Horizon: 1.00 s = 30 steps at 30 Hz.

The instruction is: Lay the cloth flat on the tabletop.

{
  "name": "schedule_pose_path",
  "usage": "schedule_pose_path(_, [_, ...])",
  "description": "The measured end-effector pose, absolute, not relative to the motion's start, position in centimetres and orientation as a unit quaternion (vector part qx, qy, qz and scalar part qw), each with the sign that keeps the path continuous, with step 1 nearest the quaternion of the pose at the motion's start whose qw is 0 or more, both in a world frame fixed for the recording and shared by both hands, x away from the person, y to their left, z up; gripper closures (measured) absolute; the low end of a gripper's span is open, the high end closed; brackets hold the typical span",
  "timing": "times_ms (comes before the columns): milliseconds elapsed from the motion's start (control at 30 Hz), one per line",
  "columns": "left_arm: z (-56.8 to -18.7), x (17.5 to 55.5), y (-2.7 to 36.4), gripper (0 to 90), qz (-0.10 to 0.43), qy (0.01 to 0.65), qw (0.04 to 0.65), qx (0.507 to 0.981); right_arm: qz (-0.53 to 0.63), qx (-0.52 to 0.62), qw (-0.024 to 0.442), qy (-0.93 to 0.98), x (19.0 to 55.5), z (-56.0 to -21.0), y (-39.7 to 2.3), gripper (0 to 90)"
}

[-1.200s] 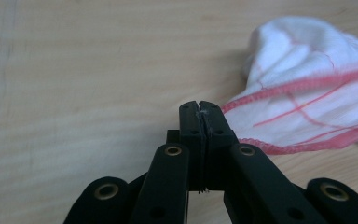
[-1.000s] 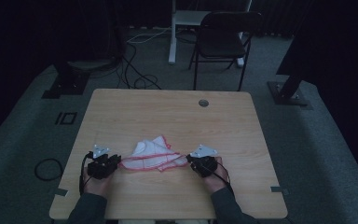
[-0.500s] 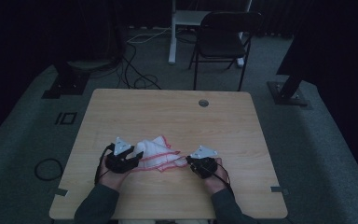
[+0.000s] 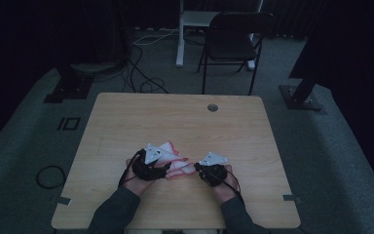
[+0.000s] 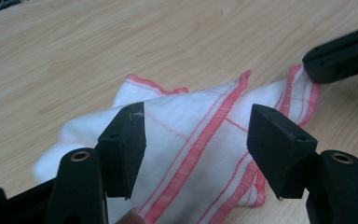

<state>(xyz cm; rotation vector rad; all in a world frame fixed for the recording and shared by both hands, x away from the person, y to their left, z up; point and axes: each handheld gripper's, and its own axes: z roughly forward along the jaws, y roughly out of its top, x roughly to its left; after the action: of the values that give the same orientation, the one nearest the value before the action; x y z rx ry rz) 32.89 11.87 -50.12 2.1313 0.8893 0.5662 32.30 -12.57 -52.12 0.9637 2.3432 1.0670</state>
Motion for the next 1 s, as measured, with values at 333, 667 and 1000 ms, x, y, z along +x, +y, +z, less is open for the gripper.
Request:
schedule_pose_path(333, [-50.8,34.2,11.1,79.4,0.245,0.352,0.315,0.847,0.383,0.343,0.194,0.835,32.3,-52.1,-12.7,86.4])
schedule_pose_path(667, [-48.2,34.9,13.7,88.4,0.256,0.39,0.347,0.814,0.384,0.341,0.194,0.836,32.2,-52.1,-12.9,86.5])
schedule_pose_path(1000, [-46.9,35.5,17.3,88.5,0.267,0.44,0.363,0.777,0.386,0.353,0.199,0.829,32.2,-51.9,-14.0,86.5])
